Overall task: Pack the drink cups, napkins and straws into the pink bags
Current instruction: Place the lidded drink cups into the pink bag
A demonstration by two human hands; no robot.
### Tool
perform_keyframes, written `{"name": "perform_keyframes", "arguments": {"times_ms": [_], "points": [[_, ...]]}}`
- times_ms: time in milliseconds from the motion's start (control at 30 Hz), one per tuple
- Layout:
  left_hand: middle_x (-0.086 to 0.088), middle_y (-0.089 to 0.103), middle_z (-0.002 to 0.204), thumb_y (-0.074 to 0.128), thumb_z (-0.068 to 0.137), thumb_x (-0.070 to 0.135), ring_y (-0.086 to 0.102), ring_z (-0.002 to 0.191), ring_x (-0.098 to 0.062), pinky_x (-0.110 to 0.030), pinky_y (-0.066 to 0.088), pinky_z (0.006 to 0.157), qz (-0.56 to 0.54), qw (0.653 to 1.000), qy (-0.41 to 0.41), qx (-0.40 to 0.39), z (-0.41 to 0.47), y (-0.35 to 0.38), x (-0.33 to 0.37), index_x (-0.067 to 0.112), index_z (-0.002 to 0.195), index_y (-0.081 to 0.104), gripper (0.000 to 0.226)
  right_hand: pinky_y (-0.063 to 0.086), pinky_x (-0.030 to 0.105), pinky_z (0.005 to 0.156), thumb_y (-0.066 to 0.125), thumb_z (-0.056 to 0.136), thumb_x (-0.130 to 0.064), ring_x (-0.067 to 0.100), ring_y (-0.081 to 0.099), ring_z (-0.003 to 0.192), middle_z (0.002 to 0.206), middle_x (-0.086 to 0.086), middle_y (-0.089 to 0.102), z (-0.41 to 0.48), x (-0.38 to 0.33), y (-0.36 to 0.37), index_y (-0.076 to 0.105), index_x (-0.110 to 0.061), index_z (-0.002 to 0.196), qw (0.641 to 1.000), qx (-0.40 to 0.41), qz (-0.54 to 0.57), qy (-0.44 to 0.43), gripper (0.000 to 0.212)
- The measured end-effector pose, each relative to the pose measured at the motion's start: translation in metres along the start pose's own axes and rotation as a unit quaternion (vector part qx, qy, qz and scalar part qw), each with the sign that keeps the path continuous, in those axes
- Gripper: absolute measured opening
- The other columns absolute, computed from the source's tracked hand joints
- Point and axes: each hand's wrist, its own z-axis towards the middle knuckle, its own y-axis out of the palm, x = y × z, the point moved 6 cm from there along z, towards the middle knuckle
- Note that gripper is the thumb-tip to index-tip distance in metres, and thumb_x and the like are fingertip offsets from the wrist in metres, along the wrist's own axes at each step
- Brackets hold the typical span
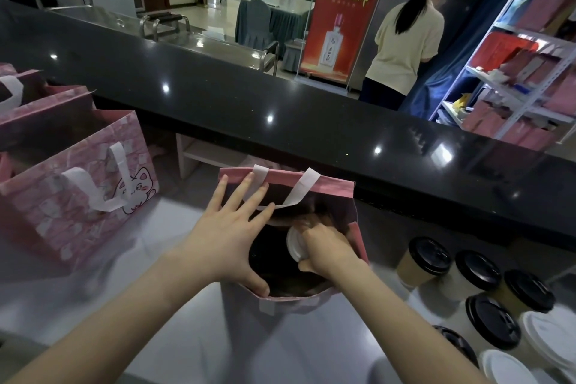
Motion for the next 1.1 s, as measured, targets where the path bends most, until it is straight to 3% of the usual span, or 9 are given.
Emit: {"name": "perform_keyframes", "arguments": {"times_ms": [267, 433, 500, 567, 667, 833, 933, 1033, 1100], "points": [[-0.004, -0.026, 0.158, 0.047, 0.045, 0.093, -0.053, 0.128, -0.022, -0.048, -0.039, 0.099, -0.012, 1.000, 0.011, -0.001, 0.009, 0.002, -0.002, 0.032, 0.152, -0.009, 0.134, 0.044, 0.045, 0.104, 0.079, 0.075, -0.028, 0.036, 0.042, 0.129, 0.146, 0.009, 0.035, 0.017, 0.007, 0.008, 0.025, -0.027, 0.148, 0.996, -0.067, 0.042, 0.050, 0.091], [-0.004, -0.022, 0.160, 0.044, 0.047, 0.092, -0.050, 0.130, -0.023, -0.052, -0.034, 0.104, -0.018, 1.000, 0.013, 0.006, 0.013, 0.003, -0.003, 0.032, 0.153, -0.003, 0.130, 0.040, 0.048, 0.107, 0.077, 0.078, -0.032, 0.037, 0.038, 0.133, 0.147, 0.009, 0.033, 0.028, 0.002, 0.007, 0.023, -0.029, 0.148, 0.991, -0.121, 0.007, 0.053, 0.088], [-0.003, -0.018, 0.161, 0.037, 0.052, 0.095, -0.047, 0.133, -0.022, -0.054, -0.029, 0.109, -0.032, 0.999, 0.008, 0.017, 0.015, 0.002, -0.006, 0.033, 0.153, 0.001, 0.124, 0.038, 0.050, 0.108, 0.073, 0.080, -0.035, 0.038, 0.037, 0.133, 0.152, 0.008, 0.025, 0.023, -0.001, 0.004, 0.020, -0.032, 0.149, 0.995, -0.094, 0.019, 0.035, 0.087], [0.000, -0.013, 0.162, 0.028, 0.058, 0.096, -0.042, 0.137, -0.021, -0.054, -0.024, 0.112, -0.055, 0.998, -0.002, 0.027, 0.016, 0.001, -0.011, 0.035, 0.153, 0.005, 0.115, 0.034, 0.049, 0.111, 0.067, 0.084, -0.042, 0.037, 0.034, 0.136, 0.157, 0.006, 0.018, 0.008, -0.005, -0.010, 0.017, -0.032, 0.151, 0.999, -0.014, 0.049, 0.013, 0.084], [0.004, -0.008, 0.163, 0.014, 0.062, 0.096, -0.038, 0.139, -0.015, -0.053, -0.023, 0.113, -0.083, 0.996, -0.003, 0.037, 0.016, 0.000, -0.020, 0.039, 0.152, 0.010, 0.107, 0.036, 0.034, 0.106, 0.054, 0.089, -0.056, 0.021, 0.037, 0.133, 0.149, -0.004, 0.034, -0.021, -0.006, -0.040, 0.037, -0.030, 0.144, 0.992, 0.098, 0.057, -0.047, 0.063], [0.008, -0.014, 0.161, 0.012, 0.055, 0.102, -0.038, 0.139, -0.011, -0.049, -0.025, 0.113, -0.141, 0.990, -0.006, 0.020, 0.019, 0.003, -0.033, 0.047, 0.150, 0.008, 0.110, 0.022, 0.026, 0.109, 0.041, 0.077, -0.080, 0.005, 0.033, 0.133, 0.138, -0.017, 0.047, -0.060, 0.031, -0.069, 0.061, -0.038, 0.120, 0.991, 0.097, 0.029, -0.089, 0.064], [0.006, -0.014, 0.161, 0.026, 0.064, 0.094, -0.039, 0.138, -0.014, -0.049, -0.020, 0.115, -0.133, 0.991, 0.001, 0.022, 0.023, 0.008, -0.030, 0.042, 0.151, 0.013, 0.102, 0.024, 0.033, 0.114, 0.062, 0.084, -0.055, 0.013, 0.037, 0.135, 0.132, -0.013, 0.055, -0.062, 0.046, -0.068, 0.066, -0.031, 0.115, 0.989, 0.122, -0.043, -0.067, 0.040], [0.005, 0.006, 0.163, 0.043, 0.081, 0.072, -0.021, 0.147, -0.016, -0.045, -0.008, 0.120, -0.159, 0.983, 0.003, 0.089, 0.027, 0.006, -0.023, 0.037, 0.146, 0.036, 0.074, 0.051, 0.037, 0.085, 0.077, 0.077, -0.019, 0.026, 0.064, 0.094, 0.091, 0.001, 0.070, -0.056, 0.047, -0.070, 0.073, -0.015, 0.084, 0.966, 0.245, -0.065, -0.041, 0.009], [0.002, 0.032, 0.156, 0.058, 0.084, 0.056, 0.007, 0.150, -0.021, -0.045, 0.008, 0.120, -0.201, 0.967, -0.007, 0.155, 0.028, -0.002, -0.018, 0.032, 0.131, 0.057, 0.053, 0.052, 0.033, 0.070, 0.081, 0.071, -0.011, 0.026, 0.064, 0.076, 0.078, 0.003, 0.068, -0.052, 0.052, -0.073, 0.071, -0.012, 0.073, 0.948, 0.312, -0.058, -0.011, 0.011]]}}
